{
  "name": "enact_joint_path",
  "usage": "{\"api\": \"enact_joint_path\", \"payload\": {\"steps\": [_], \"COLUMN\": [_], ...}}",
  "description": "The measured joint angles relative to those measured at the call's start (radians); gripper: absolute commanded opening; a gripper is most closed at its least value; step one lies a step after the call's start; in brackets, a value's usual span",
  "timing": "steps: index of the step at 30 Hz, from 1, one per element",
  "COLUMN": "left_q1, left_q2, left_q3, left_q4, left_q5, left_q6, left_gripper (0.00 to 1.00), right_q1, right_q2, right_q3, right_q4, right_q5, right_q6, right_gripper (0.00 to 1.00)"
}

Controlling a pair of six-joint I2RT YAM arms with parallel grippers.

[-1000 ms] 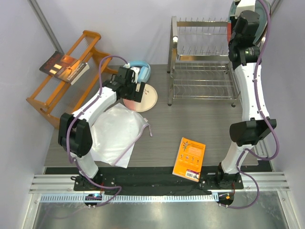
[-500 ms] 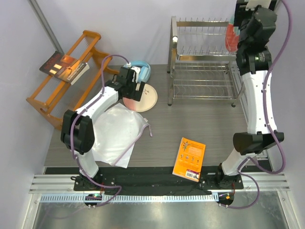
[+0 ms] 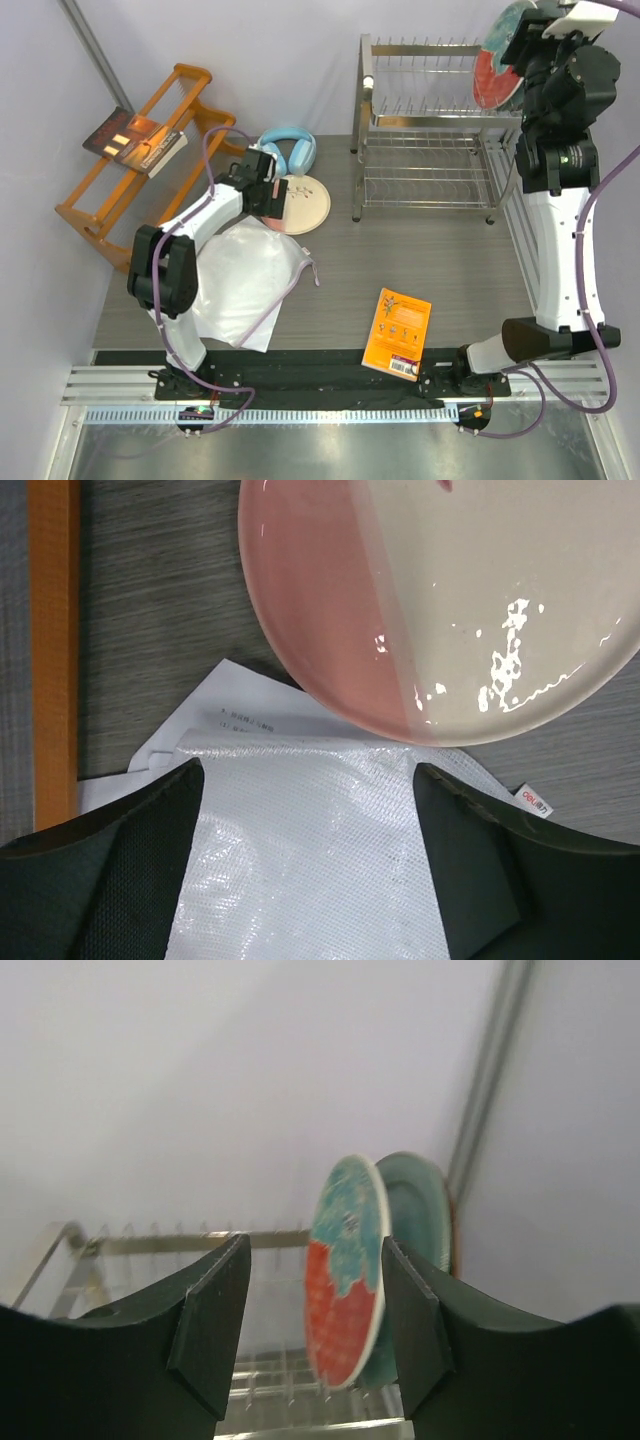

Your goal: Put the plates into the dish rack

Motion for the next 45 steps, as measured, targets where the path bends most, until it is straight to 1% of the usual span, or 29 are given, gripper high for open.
{"api": "enact_joint_path", "payload": {"steps": [1, 4, 8, 13, 16, 19, 20, 22, 23, 24, 25, 27, 28, 31, 32, 34, 39, 45], "left_q1": [0.006, 0.026, 0.064, 0.086, 0.084, 0.084, 0.084, 0.085, 0.088, 0.092, 0.095, 0.101, 0.103, 0.104, 0.104, 0.103, 0.103, 0.099], "left_q2": [0.005, 0.034, 0.098, 0.196, 0.250, 0.298, 0.307, 0.323, 0.327, 0.330, 0.330, 0.330, 0.330, 0.327, 0.324, 0.316, 0.296, 0.256], "left_q3": [-0.003, 0.004, 0.011, 0.052, 0.093, 0.155, 0.167, 0.187, 0.191, 0.193, 0.193, 0.193, 0.192, 0.184, 0.179, 0.167, 0.146, 0.110], "left_q4": [0.000, 0.022, 0.064, 0.090, 0.094, 0.111, 0.116, 0.120, 0.123, 0.127, 0.128, 0.128, 0.127, 0.133, 0.135, 0.138, 0.140, 0.097], "left_q5": [0.002, 0.023, 0.045, 0.061, 0.078, 0.104, 0.110, 0.121, 0.130, 0.141, 0.145, 0.158, 0.161, 0.175, 0.179, 0.188, 0.228, 0.296], "left_q6": [-0.006, -0.020, -0.020, -0.019, -0.019, -0.027, -0.029, -0.041, -0.045, -0.049, -0.052, -0.053, -0.050, -0.045, -0.045, -0.041, -0.040, -0.043], "left_gripper": [0.81, 0.79, 0.76, 0.73, 0.68, 0.61, 0.55, 0.47, 0.41, 0.38, 0.33, 0.28, 0.22, 0.13, 0.07, 0.00, 0.00, 0.00], "right_q1": [0.000, 0.003, 0.046, 0.090, 0.089, 0.090, 0.090, 0.100, 0.106, 0.114, 0.119, 0.127, 0.130, 0.133, 0.133, 0.133, 0.135, 0.135], "right_q2": [-0.012, -0.067, -0.166, -0.261, -0.292, -0.318, -0.328, -0.355, -0.368, -0.380, -0.389, -0.401, -0.403, -0.402, -0.402, -0.402, -0.402, -0.402], "right_q3": [-0.020, -0.131, -0.324, -0.500, -0.560, -0.610, -0.631, -0.684, -0.711, -0.737, -0.758, -0.798, -0.811, -0.834, -0.837, -0.840, -0.841, -0.847], "right_q4": [-0.014, -0.074, -0.149, -0.246, -0.278, -0.311, -0.320, -0.336, -0.349, -0.361, -0.368, -0.389, -0.396, -0.413, -0.413, -0.407, -0.391, -0.369], "right_q5": [-0.028, -0.176, -0.339, -0.454, -0.485, -0.515, -0.525, -0.541, -0.548, -0.554, -0.558, -0.566, -0.568, -0.570, -0.570, -0.569, -0.569, -0.569], "right_q6": [0.021, 0.090, 0.130, 0.154, 0.158, 0.153, 0.151, 0.146, 0.142, 0.138, 0.136, 0.130, 0.128, 0.127, 0.127, 0.127, 0.129, 0.141], "right_gripper": [0.57, 0.57, 0.55, 0.54, 0.51, 0.49, 0.49, 0.49, 0.49, 0.49, 0.49, 0.48, 0.48, 0.48, 0.48, 0.48, 0.48, 0.48]}}
